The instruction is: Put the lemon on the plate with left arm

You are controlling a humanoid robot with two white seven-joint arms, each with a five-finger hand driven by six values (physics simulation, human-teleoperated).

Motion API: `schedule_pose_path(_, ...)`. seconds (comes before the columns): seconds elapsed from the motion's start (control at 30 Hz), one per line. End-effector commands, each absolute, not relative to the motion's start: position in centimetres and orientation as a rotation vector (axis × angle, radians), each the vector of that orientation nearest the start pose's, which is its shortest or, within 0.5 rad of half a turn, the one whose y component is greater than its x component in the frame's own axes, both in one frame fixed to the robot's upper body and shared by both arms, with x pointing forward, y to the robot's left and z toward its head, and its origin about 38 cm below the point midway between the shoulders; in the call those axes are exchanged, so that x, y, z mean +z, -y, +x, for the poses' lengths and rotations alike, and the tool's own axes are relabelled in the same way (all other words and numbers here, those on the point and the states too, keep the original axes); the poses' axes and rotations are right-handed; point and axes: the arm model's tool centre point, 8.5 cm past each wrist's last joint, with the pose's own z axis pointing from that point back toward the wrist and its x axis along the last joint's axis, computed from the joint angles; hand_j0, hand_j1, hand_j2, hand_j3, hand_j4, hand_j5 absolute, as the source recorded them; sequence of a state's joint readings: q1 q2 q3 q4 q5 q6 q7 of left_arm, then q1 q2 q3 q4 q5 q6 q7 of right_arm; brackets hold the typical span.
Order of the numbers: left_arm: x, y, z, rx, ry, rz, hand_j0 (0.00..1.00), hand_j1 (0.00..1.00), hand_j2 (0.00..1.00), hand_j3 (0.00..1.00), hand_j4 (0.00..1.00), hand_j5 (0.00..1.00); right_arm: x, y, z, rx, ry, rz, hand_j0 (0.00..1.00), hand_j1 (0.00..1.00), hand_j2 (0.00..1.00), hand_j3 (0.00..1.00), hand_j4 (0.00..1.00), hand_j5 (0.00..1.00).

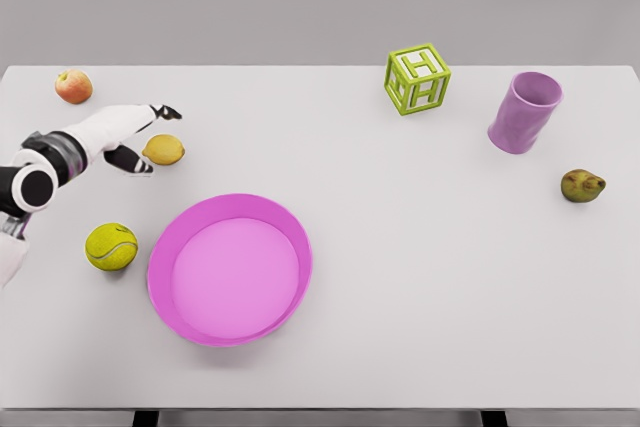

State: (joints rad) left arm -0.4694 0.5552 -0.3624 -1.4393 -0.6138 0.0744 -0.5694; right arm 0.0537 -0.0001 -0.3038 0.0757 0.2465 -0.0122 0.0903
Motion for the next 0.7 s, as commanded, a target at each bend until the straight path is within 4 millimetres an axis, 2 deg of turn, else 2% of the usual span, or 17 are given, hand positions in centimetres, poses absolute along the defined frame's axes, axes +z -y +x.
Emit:
schedule_pose_path(0.0, 15.6, -30.9, 46.5, -1.446, 1.087, 0.602, 0.80, 0.80, 0.80, 0.80, 0.80, 0.80, -25.8, 25.6, -5.8, -0.067, -0.110, 0.022, 1.00, 1.00, 1.00, 1.00, 1.00, 1.00)
schedule_pose_path(0.5, 14.7, -30.4, 47.1, -1.435, 1.078, 0.579, 0.80, 0.80, 0.80, 0.80, 0.80, 0.80, -25.8, 25.6, -5.8, -0.067, -0.110, 0.022, 1.00, 1.00, 1.00, 1.00, 1.00, 1.00)
schedule_pose_path(0.67, 14.6, -30.1, 47.0, -1.438, 1.079, 0.573, 0.73, 0.73, 0.73, 0.73, 0.73, 0.73, -25.8, 25.6, -5.8, -0.067, -0.110, 0.022, 1.00, 1.00, 1.00, 1.00, 1.00, 1.00)
